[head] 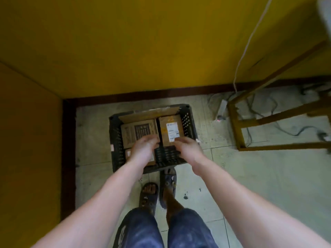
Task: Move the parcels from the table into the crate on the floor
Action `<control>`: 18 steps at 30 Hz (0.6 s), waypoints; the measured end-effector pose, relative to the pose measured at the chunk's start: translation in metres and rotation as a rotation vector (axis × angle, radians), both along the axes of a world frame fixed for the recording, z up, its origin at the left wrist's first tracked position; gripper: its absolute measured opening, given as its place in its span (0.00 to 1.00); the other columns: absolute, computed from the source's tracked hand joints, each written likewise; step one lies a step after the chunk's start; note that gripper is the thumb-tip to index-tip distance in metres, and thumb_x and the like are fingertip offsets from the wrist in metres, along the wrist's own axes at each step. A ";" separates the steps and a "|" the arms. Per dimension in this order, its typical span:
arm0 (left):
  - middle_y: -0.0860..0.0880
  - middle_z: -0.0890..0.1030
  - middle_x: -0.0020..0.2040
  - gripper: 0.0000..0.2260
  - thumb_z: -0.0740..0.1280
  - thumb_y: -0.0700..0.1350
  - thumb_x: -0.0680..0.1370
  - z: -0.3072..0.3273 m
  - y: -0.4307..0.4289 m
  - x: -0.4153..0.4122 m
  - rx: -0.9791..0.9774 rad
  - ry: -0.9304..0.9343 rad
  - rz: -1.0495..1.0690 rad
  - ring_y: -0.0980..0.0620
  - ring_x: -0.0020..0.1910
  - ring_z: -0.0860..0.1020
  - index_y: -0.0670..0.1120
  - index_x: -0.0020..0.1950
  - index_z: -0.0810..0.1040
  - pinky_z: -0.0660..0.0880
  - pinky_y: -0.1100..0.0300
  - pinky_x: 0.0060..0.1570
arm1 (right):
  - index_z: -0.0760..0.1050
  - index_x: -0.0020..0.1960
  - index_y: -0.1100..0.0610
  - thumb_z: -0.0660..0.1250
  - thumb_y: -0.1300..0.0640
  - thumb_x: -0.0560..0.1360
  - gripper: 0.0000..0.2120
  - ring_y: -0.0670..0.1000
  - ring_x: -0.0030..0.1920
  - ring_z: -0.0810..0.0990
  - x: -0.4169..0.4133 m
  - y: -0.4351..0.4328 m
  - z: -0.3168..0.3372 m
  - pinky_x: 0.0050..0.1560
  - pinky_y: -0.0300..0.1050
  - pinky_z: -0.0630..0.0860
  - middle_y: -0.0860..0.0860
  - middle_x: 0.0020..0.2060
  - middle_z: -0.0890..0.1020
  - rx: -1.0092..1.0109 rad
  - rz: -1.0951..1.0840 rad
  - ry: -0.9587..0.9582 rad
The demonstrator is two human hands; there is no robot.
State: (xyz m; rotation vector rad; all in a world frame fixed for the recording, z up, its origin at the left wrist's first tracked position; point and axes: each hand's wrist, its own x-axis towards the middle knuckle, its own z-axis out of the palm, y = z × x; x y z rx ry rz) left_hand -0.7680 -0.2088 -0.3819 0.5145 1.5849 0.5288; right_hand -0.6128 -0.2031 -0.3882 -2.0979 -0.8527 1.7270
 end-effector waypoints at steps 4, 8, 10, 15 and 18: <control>0.56 0.83 0.53 0.09 0.62 0.47 0.82 0.074 -0.016 0.020 0.086 -0.052 -0.078 0.58 0.55 0.80 0.54 0.59 0.78 0.73 0.57 0.60 | 0.77 0.62 0.50 0.64 0.50 0.79 0.13 0.46 0.53 0.79 0.028 -0.025 0.081 0.51 0.44 0.77 0.47 0.54 0.82 0.075 -0.123 0.009; 0.54 0.82 0.52 0.09 0.61 0.46 0.82 0.125 -0.018 0.054 0.123 -0.048 -0.170 0.61 0.48 0.78 0.53 0.59 0.79 0.72 0.63 0.45 | 0.76 0.56 0.46 0.63 0.51 0.80 0.06 0.41 0.47 0.78 0.064 -0.048 0.144 0.39 0.37 0.73 0.42 0.45 0.79 0.198 -0.235 -0.021; 0.52 0.81 0.55 0.09 0.61 0.45 0.83 0.148 -0.012 0.085 0.147 -0.042 -0.223 0.57 0.52 0.79 0.51 0.59 0.79 0.74 0.60 0.52 | 0.76 0.57 0.49 0.63 0.53 0.80 0.07 0.43 0.49 0.79 0.086 -0.059 0.168 0.40 0.37 0.75 0.43 0.47 0.80 0.235 -0.316 -0.002; 0.50 0.84 0.54 0.09 0.62 0.43 0.82 0.207 -0.009 0.185 0.316 -0.129 -0.382 0.54 0.52 0.81 0.49 0.57 0.80 0.74 0.63 0.46 | 0.76 0.56 0.48 0.64 0.52 0.80 0.06 0.43 0.52 0.79 0.165 -0.082 0.221 0.46 0.37 0.77 0.44 0.50 0.80 0.369 -0.464 0.020; 0.53 0.85 0.48 0.08 0.63 0.42 0.82 0.233 -0.012 0.255 0.390 -0.176 -0.459 0.58 0.45 0.83 0.48 0.56 0.80 0.76 0.67 0.38 | 0.78 0.52 0.48 0.65 0.53 0.79 0.05 0.43 0.52 0.80 0.232 -0.098 0.243 0.50 0.40 0.78 0.45 0.50 0.82 0.446 -0.537 -0.001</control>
